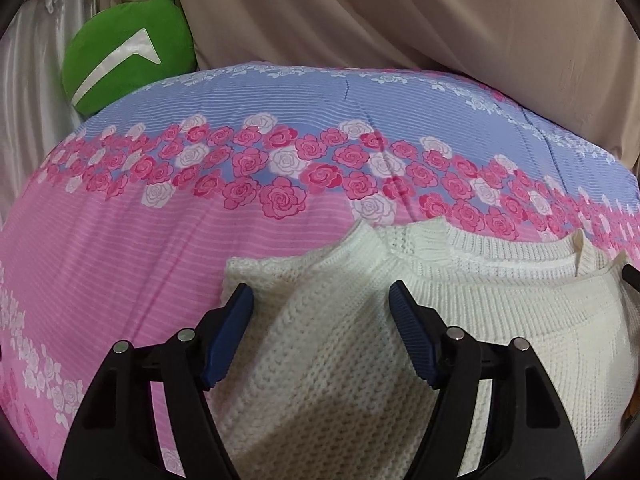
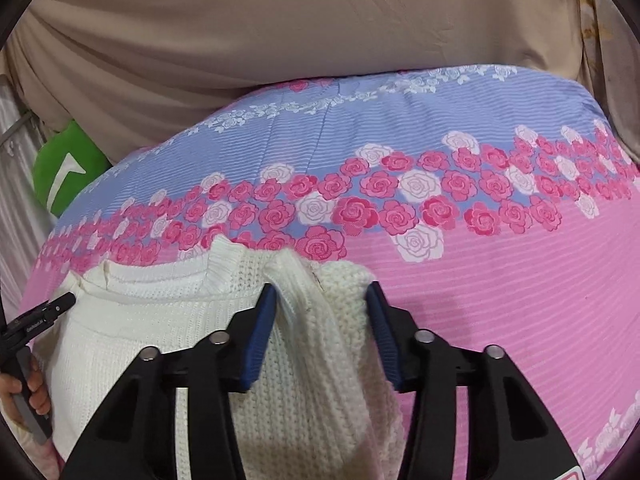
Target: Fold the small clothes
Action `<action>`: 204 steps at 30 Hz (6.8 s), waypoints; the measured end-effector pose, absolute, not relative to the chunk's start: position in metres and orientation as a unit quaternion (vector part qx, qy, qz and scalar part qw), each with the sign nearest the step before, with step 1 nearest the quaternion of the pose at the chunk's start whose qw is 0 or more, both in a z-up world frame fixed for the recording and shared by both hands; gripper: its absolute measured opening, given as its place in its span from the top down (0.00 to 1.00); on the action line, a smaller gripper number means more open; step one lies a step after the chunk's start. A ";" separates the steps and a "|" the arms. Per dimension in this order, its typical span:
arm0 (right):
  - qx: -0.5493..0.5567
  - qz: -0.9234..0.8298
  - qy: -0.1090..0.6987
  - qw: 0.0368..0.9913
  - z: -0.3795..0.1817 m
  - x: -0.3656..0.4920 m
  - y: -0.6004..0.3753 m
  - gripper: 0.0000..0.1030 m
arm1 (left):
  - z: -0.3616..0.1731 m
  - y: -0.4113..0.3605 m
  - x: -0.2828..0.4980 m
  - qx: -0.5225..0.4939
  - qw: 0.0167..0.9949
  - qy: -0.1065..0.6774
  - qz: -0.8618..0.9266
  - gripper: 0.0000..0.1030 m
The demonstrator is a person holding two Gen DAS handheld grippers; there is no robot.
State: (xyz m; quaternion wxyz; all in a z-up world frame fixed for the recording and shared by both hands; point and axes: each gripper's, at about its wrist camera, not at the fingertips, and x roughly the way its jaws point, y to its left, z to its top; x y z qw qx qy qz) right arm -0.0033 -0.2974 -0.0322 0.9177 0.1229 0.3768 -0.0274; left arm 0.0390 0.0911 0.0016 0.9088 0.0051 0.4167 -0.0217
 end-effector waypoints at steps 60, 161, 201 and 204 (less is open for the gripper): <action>0.176 -0.047 0.364 0.913 -0.037 -0.152 -0.315 0.87 | -0.001 0.100 -0.067 0.004 0.894 0.437 -0.098 0.64; 0.280 0.216 0.359 0.864 -0.014 -0.075 -0.290 0.77 | 0.022 -0.015 -0.102 -0.083 0.838 0.466 -0.273 0.44; 0.247 0.175 0.309 0.902 -0.005 -0.182 -0.316 0.89 | 0.006 -0.047 -0.106 0.005 0.833 0.480 -0.277 0.47; 0.254 0.145 0.328 0.898 -0.015 -0.192 -0.332 0.90 | -0.009 -0.041 -0.107 0.017 0.816 0.507 -0.278 0.54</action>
